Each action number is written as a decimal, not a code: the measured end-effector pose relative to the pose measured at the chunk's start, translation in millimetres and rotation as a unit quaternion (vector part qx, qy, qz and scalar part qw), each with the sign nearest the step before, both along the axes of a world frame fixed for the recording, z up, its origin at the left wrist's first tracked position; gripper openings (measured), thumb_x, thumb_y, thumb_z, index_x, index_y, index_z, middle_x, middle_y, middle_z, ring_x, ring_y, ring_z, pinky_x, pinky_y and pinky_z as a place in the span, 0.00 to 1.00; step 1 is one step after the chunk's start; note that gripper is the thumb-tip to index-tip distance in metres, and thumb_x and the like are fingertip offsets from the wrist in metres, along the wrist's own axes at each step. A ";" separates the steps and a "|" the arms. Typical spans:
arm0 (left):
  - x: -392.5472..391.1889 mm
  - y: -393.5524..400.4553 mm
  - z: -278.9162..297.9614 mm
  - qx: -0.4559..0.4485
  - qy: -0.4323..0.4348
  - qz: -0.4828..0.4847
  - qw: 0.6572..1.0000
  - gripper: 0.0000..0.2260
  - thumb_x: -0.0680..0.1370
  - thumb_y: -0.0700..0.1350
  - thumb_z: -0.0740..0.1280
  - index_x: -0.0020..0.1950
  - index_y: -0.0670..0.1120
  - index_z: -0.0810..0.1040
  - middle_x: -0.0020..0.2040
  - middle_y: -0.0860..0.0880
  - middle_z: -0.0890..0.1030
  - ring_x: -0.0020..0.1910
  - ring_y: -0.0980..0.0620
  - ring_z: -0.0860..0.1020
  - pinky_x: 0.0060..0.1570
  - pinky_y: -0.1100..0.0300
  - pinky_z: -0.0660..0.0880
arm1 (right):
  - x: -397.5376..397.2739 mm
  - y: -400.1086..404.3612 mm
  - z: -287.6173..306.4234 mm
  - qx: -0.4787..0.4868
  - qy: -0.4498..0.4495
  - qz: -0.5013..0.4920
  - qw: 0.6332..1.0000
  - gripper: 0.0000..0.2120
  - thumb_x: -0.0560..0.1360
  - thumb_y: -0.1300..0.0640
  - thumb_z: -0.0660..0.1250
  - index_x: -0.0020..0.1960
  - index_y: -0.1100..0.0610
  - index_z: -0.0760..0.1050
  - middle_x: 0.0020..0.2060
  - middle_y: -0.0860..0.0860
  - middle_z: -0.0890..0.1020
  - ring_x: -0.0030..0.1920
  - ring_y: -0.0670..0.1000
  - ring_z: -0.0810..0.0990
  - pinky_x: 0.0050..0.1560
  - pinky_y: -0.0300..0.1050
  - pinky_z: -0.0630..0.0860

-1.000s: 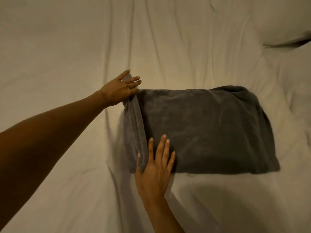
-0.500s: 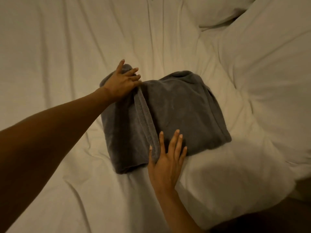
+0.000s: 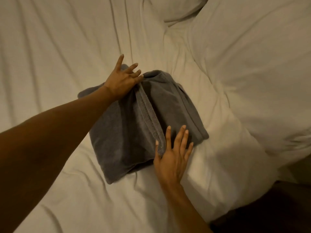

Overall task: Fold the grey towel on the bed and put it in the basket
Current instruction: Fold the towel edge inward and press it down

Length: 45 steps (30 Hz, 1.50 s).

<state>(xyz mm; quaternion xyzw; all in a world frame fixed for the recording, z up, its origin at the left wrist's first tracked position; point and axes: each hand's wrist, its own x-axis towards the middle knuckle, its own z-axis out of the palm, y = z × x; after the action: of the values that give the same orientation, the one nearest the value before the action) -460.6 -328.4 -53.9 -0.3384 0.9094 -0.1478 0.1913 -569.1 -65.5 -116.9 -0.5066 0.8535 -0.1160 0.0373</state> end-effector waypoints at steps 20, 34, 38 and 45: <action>-139.7 7.4 -56.0 0.060 0.147 0.122 0.980 0.32 0.82 0.56 0.52 0.78 0.40 0.44 0.78 0.40 0.45 0.77 0.43 0.44 0.73 0.42 0.41 | -136.9 -8.8 -17.0 0.032 -0.032 -0.092 0.995 0.43 0.75 0.36 0.56 0.77 0.58 0.41 0.76 0.59 0.47 0.76 0.57 0.45 0.74 0.60 0.46; -139.5 -12.1 -69.0 0.135 0.207 0.193 0.950 0.26 0.83 0.54 0.44 0.78 0.42 0.46 0.79 0.44 0.47 0.78 0.47 0.46 0.74 0.40 0.41 | -128.6 -29.4 -53.7 0.104 0.007 0.050 0.993 0.28 0.78 0.44 0.43 0.76 0.53 0.56 0.75 0.57 0.57 0.75 0.55 0.54 0.71 0.60 0.45; -116.3 -16.8 -71.8 0.131 0.257 0.254 0.923 0.27 0.83 0.56 0.45 0.78 0.43 0.49 0.78 0.42 0.51 0.77 0.44 0.50 0.74 0.40 0.43 | -137.2 -45.1 -39.6 0.086 0.015 0.079 0.993 0.27 0.79 0.44 0.47 0.76 0.52 0.55 0.75 0.58 0.56 0.76 0.57 0.53 0.73 0.61 0.47; -40.2 -3.1 -79.5 0.134 0.222 0.307 0.916 0.25 0.83 0.55 0.44 0.77 0.44 0.55 0.78 0.43 0.55 0.77 0.45 0.51 0.74 0.40 0.42 | -145.3 -132.3 -13.2 0.060 -0.060 0.154 0.984 0.28 0.80 0.43 0.53 0.77 0.50 0.52 0.77 0.57 0.48 0.76 0.57 0.43 0.74 0.57 0.43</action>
<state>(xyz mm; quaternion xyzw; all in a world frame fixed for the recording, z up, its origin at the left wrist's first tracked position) -500.8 -331.4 -133.4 -0.5961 0.7912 0.1206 0.0645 -714.4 -197.8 -130.1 -0.6210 0.7668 -0.0879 0.1362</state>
